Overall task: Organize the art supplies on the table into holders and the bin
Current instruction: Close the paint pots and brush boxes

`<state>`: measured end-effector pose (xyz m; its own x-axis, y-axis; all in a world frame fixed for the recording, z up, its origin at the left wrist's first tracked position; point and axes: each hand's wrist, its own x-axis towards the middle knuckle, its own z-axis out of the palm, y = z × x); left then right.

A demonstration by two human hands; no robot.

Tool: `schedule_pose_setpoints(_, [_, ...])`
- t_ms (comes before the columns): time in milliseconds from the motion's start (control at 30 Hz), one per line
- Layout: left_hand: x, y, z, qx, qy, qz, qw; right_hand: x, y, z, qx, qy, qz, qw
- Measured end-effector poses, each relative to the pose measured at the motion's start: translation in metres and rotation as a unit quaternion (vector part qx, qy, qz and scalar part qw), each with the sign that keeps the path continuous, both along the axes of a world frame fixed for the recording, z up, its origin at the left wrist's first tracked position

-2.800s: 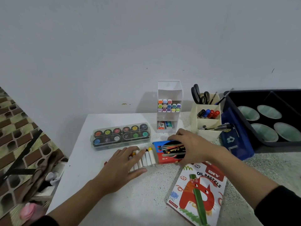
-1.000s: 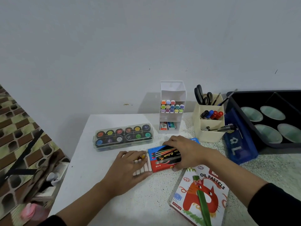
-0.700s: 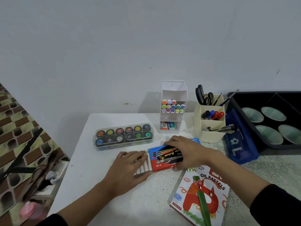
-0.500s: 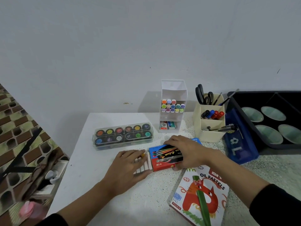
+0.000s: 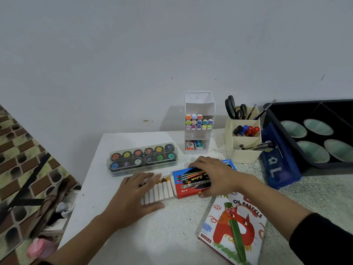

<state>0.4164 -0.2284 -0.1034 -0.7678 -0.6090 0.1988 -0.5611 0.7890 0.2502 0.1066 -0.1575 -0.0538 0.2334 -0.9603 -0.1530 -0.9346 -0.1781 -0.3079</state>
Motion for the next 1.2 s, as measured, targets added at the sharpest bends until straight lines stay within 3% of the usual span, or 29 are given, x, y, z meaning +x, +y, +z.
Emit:
schedule_pose_setpoints(300, [-0.008, -0.001, 0.010, -0.017, 0.013, -0.023, 1.000, 0.002, 0.003, 0.005, 0.005, -0.065, -0.022, 0.998])
schedule_pose_setpoints(667, [-0.035, 0.003, 0.049, 0.105, 0.033, 0.008, 0.994, 0.012, 0.003, 0.023, -0.052, -0.085, -0.027, 0.995])
schedule_pose_setpoints(767, [-0.030, 0.009, 0.049, 0.142, 0.083, 0.064, 0.984, 0.010, 0.006, 0.023, -0.059, -0.074, -0.040, 0.995])
schedule_pose_setpoints(833, [-0.026, 0.013, 0.051, 0.197, 0.163, 0.141, 0.956, 0.008, 0.008, 0.021, -0.062, -0.063, -0.048, 0.995])
schedule_pose_setpoints(933, [-0.023, 0.014, 0.058, 0.317, 0.298, 0.251, 0.865, 0.006, 0.009, 0.016, -0.054, -0.069, -0.060, 0.994])
schedule_pose_setpoints(1000, [-0.019, 0.012, 0.058, 0.375, 0.341, 0.282, 0.814, 0.007, 0.009, 0.014, -0.054, -0.084, -0.066, 0.993])
schedule_pose_setpoints(1200, [-0.017, 0.014, 0.055, 0.390, 0.356, 0.277, 0.803, 0.009, 0.011, 0.015, -0.051, -0.085, -0.062, 0.993])
